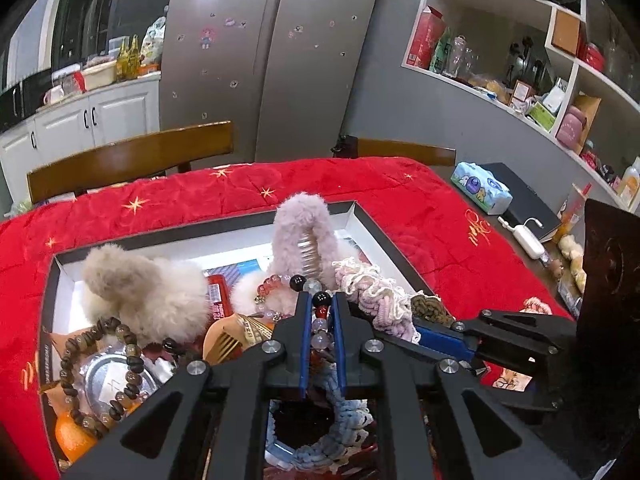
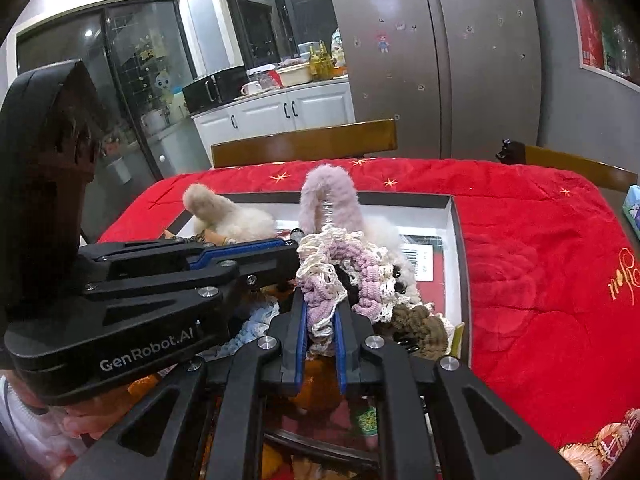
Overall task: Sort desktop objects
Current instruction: 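Open the right gripper to drop the scrunchie while the left releases the bracelet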
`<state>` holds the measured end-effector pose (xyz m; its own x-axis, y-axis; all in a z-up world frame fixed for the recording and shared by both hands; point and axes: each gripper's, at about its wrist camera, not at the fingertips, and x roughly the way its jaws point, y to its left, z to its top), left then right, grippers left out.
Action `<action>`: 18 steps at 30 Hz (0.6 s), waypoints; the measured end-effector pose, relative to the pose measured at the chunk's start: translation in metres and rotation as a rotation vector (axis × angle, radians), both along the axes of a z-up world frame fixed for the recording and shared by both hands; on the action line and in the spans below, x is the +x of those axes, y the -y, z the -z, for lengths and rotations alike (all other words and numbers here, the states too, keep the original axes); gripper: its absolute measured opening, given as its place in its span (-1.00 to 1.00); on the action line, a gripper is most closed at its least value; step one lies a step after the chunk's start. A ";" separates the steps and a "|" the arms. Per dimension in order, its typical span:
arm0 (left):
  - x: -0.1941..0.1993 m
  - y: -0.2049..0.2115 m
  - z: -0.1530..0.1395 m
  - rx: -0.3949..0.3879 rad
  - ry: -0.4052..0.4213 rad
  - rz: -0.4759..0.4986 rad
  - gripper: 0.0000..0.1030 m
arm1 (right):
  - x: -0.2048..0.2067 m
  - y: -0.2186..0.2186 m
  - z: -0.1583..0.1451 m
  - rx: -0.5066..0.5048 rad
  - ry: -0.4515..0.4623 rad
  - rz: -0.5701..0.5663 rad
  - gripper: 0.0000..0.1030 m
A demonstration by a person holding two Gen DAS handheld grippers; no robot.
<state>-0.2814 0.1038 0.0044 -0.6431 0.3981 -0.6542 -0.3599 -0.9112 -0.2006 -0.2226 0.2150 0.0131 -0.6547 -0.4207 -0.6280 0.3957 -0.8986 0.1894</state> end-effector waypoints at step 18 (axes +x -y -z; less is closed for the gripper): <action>0.003 0.018 -0.019 -0.022 -0.056 -0.140 0.43 | 0.006 0.002 -0.012 0.017 -0.073 0.006 0.65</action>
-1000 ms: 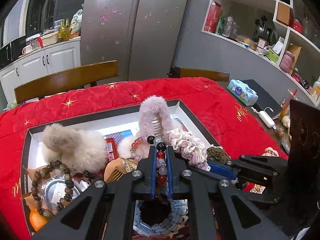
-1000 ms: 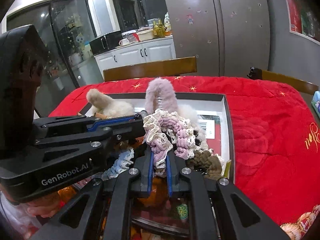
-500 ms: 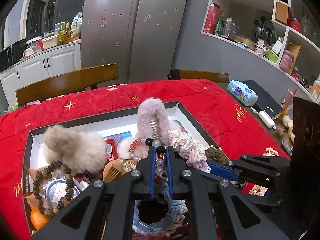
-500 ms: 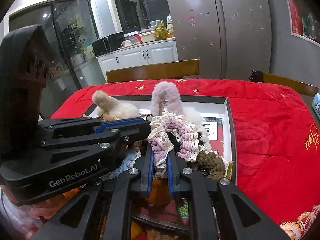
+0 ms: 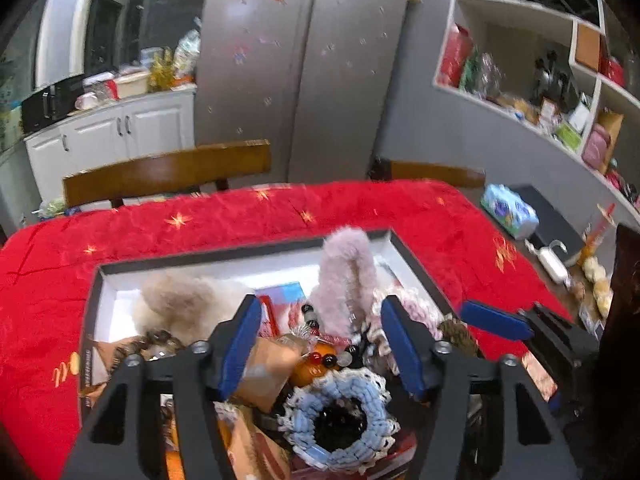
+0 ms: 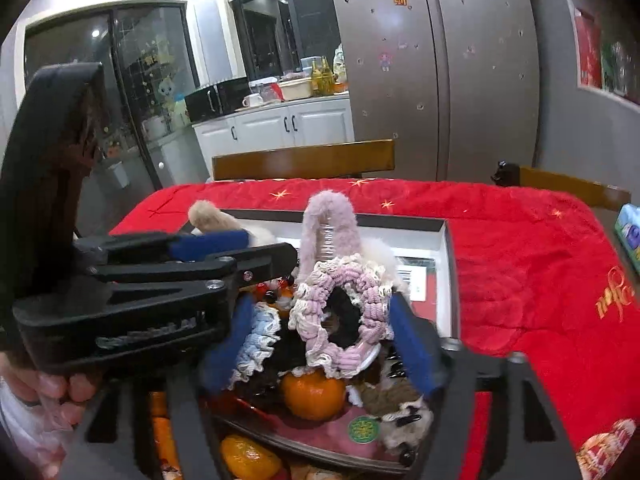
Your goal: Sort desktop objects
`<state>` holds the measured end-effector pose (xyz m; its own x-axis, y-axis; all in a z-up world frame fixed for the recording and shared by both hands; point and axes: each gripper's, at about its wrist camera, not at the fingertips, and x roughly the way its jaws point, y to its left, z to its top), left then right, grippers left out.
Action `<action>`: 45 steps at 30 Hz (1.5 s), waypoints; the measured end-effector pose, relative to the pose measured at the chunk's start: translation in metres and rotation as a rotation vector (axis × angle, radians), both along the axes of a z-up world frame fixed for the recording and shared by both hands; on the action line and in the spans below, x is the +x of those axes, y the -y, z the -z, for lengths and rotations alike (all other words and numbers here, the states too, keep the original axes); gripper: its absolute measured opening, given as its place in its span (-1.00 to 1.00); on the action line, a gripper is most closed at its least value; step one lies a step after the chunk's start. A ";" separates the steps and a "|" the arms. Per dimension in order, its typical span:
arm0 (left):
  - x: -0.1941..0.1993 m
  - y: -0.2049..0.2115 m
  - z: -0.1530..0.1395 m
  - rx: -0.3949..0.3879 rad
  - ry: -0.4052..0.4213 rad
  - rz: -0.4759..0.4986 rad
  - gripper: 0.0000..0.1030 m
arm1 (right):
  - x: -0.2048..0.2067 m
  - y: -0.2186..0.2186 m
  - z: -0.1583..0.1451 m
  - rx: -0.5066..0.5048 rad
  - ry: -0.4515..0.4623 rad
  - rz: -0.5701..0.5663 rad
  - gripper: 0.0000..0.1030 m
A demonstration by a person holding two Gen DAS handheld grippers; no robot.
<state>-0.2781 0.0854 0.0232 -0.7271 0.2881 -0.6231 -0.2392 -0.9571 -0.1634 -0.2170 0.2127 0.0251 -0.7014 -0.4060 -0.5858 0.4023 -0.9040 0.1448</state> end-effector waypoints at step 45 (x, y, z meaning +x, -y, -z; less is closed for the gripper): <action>0.300 0.078 -0.074 -0.104 -0.476 -0.283 1.00 | 0.212 0.033 -0.081 0.052 -0.340 0.085 1.00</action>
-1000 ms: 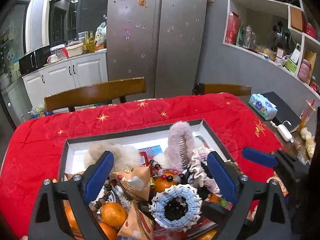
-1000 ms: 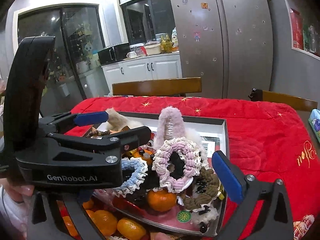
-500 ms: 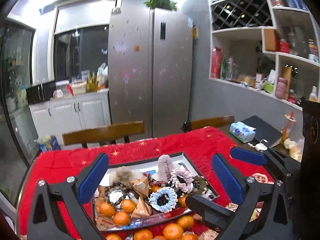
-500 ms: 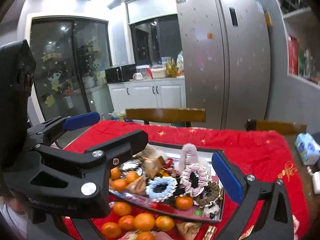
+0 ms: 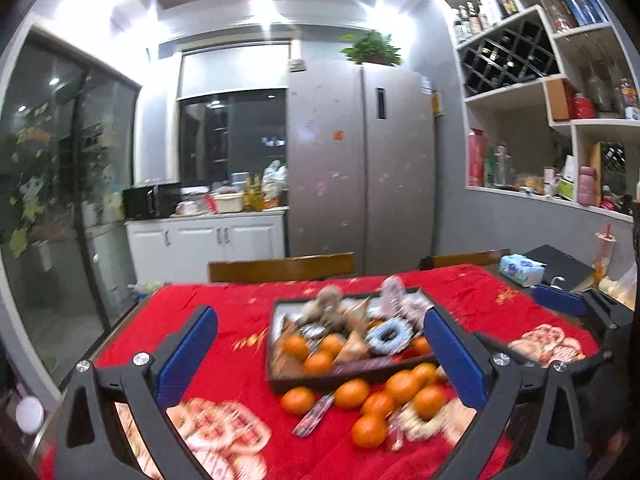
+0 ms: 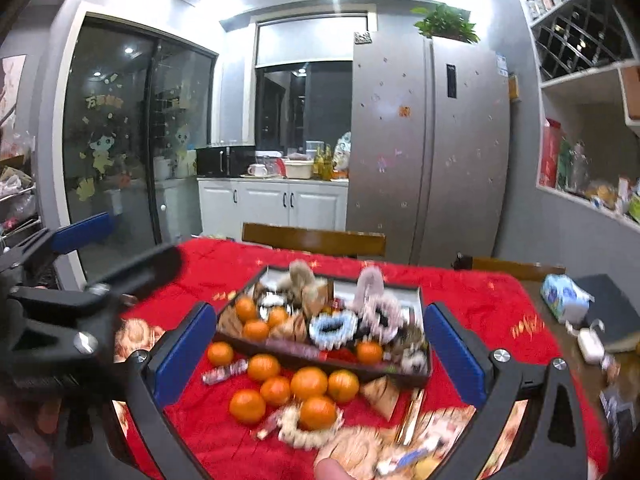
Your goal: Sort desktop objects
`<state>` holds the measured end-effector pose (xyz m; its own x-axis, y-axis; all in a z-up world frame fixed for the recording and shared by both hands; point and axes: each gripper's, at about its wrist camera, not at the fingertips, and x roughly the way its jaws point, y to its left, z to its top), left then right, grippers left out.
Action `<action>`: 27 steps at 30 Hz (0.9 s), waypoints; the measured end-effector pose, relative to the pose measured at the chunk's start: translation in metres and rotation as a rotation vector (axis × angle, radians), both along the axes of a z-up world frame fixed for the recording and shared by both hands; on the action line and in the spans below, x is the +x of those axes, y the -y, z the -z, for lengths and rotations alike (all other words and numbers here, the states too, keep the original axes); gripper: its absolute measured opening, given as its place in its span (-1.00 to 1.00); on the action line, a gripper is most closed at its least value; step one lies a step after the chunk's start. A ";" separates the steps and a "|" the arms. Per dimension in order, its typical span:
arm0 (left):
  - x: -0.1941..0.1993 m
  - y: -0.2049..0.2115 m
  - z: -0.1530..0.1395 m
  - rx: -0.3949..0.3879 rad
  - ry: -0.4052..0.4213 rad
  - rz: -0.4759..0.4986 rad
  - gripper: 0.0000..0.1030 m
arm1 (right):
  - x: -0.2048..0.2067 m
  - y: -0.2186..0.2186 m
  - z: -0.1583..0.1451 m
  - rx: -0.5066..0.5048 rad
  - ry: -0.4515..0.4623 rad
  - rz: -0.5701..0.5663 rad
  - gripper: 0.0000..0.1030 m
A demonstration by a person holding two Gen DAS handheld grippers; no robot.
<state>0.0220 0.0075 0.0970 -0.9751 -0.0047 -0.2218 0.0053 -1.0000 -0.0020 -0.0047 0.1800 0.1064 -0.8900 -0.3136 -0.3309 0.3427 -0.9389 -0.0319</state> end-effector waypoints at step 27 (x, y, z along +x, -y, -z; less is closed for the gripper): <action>-0.014 0.023 0.090 -0.001 0.197 0.021 1.00 | 0.013 0.015 0.087 0.065 0.049 0.074 1.00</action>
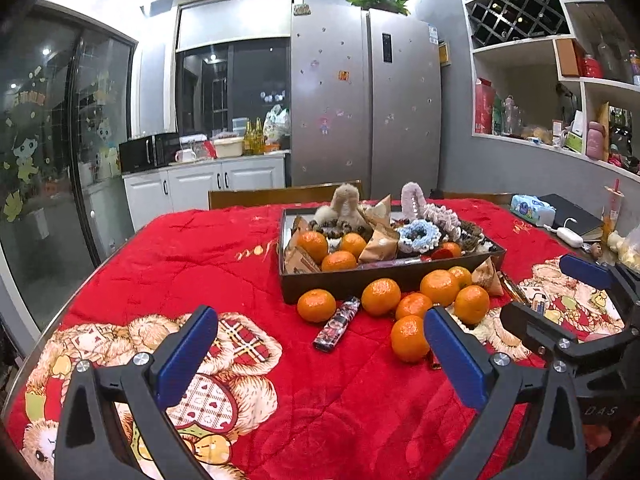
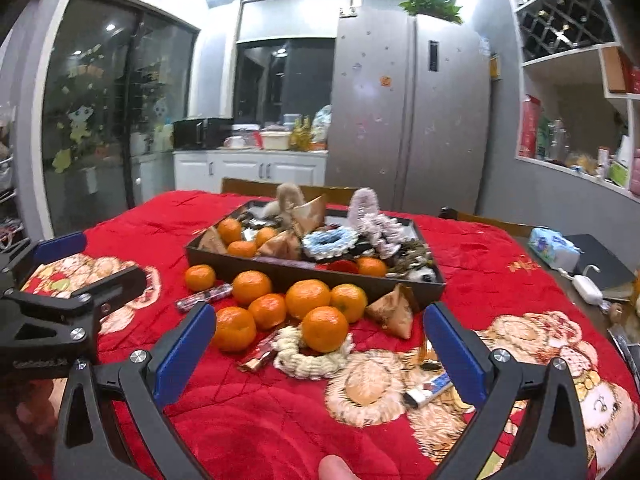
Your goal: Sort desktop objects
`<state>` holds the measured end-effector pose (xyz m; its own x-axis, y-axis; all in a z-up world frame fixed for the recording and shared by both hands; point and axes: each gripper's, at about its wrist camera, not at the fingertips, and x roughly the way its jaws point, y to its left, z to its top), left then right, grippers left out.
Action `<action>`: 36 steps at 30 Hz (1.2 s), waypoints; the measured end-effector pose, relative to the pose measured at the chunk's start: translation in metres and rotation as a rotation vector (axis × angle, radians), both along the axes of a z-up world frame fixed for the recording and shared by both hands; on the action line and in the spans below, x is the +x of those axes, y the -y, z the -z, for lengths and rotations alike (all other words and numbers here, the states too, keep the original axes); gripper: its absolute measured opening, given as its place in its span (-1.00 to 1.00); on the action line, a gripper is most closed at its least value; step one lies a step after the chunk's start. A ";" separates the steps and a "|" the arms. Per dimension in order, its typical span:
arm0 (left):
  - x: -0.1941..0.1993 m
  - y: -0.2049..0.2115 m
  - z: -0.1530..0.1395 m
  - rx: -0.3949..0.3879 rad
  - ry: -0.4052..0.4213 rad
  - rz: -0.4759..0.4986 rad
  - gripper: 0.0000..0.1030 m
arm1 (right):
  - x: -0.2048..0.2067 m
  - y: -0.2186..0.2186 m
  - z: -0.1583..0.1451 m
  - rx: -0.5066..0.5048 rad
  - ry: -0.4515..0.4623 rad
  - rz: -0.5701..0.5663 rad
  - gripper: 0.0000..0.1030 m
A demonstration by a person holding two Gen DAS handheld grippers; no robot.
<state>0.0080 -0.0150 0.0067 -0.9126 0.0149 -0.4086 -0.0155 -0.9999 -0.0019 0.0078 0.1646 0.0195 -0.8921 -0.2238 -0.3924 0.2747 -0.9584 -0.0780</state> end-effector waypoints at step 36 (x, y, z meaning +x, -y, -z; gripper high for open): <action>-0.007 -0.005 0.002 0.004 0.017 0.029 1.00 | 0.001 -0.006 -0.002 -0.016 -0.012 0.049 1.00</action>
<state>0.0011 -0.0096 0.0044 -0.9048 0.0427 -0.4237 -0.0441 -0.9990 -0.0065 0.0092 0.1701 0.0211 -0.9068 -0.1860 -0.3784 0.2266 -0.9718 -0.0652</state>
